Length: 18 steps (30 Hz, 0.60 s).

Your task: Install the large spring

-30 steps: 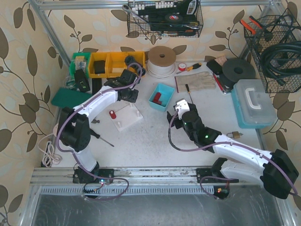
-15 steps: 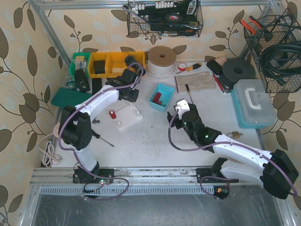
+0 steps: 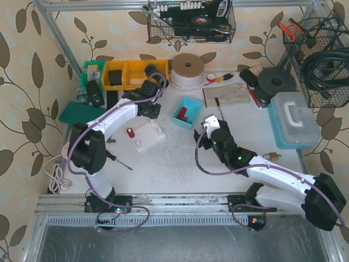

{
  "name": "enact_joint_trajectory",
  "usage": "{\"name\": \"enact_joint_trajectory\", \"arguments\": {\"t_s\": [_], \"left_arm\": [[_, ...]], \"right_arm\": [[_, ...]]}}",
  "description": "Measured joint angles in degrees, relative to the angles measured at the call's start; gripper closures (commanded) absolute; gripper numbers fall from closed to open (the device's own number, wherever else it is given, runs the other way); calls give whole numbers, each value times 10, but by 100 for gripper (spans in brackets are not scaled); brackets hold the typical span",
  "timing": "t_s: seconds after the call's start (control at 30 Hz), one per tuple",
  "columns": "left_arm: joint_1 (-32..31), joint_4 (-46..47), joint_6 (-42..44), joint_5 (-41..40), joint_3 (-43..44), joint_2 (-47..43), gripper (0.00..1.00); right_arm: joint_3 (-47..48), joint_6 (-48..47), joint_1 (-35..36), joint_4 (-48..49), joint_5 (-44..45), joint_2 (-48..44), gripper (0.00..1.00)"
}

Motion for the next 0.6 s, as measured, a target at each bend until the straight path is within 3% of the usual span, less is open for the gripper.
{"name": "enact_joint_trajectory", "arguments": {"t_s": [0.6], "left_arm": [[0,11,-1,-8,-23,14,100]], "right_arm": [[0,0,0,-2,-3,0,1]]}}
